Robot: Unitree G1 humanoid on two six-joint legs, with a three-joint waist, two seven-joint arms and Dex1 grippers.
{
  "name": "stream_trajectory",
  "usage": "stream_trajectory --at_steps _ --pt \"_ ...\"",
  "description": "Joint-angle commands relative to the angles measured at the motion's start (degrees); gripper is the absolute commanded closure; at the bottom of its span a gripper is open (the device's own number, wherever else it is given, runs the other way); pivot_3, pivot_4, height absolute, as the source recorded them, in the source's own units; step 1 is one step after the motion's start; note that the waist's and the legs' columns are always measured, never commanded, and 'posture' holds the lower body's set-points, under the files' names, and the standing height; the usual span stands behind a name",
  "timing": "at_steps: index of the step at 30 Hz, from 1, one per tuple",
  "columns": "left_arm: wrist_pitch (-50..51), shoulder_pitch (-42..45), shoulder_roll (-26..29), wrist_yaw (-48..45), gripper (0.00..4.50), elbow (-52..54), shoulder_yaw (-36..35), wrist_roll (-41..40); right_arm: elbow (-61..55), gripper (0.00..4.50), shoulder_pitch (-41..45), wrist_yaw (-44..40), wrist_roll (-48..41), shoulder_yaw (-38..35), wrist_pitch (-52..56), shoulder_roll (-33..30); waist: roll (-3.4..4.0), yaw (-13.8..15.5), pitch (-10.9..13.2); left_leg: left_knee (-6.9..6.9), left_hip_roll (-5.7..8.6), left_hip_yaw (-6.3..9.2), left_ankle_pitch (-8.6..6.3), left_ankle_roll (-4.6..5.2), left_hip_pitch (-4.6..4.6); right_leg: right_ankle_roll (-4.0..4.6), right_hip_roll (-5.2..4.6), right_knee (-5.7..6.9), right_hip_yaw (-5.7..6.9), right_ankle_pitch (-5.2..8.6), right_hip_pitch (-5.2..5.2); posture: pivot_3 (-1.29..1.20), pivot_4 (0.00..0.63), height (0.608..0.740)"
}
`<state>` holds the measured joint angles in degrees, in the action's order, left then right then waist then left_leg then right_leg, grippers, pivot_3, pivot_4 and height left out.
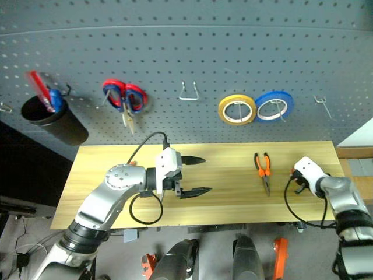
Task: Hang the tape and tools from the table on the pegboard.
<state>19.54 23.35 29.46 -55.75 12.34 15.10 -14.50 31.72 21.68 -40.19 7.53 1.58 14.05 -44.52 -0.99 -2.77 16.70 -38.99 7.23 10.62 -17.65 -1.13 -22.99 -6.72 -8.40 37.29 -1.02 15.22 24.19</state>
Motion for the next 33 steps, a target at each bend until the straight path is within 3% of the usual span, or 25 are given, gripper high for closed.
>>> stream_trajectory --at_steps 1,7,12,19,33 --pt "-1.9 1.8 -1.5 -0.7 0.00 0.5 0.9 -0.1 -33.5 4.49 -14.4 6.3 -0.5 -12.1 9.0 -0.2 0.13 -0.5 0.0 0.04 0.00 -0.04 0.00 0.00 -0.05 0.00 -0.03 -0.01 0.01 0.00 0.07 -0.19 0.307 0.740" --pt "-3.5 2.8 -2.6 -1.8 0.00 -1.1 2.0 0.3 -65.5 4.49 -27.2 16.8 4.5 -15.9 17.0 9.9 0.06 -2.3 0.0 0.03 -0.16 -0.39 -0.01 0.00 0.13 0.05 -0.02 0.34 0.02 -0.03 0.16 -0.23 0.319 0.740" --pt "-4.7 3.8 -4.0 -1.6 0.00 -1.9 1.5 -0.2 -74.0 4.49 -23.2 20.7 8.1 -14.2 15.2 12.0 0.06 -2.4 0.1 -0.01 -0.17 -0.47 0.22 0.01 0.29 0.09 0.00 0.50 -0.05 -0.36 0.13 -0.24 0.324 0.740" --pt "-5.8 4.0 -4.4 0.3 0.00 -2.6 0.5 0.9 -63.1 4.49 -8.8 20.3 2.0 -17.0 13.7 11.9 0.01 -2.3 0.1 0.01 -0.31 -0.53 0.40 0.00 0.41 0.17 0.09 0.46 -0.03 -0.55 0.02 -0.22 0.315 0.740" --pt "-5.8 3.2 -3.6 2.6 0.00 -2.1 -0.9 1.3 -38.8 4.49 3.2 19.2 -9.3 -17.5 10.7 13.9 0.02 -2.2 0.1 0.13 -0.83 -1.19 0.39 -0.01 0.20 0.36 0.35 -0.10 0.04 -0.85 0.21 -0.18 0.308 0.740"
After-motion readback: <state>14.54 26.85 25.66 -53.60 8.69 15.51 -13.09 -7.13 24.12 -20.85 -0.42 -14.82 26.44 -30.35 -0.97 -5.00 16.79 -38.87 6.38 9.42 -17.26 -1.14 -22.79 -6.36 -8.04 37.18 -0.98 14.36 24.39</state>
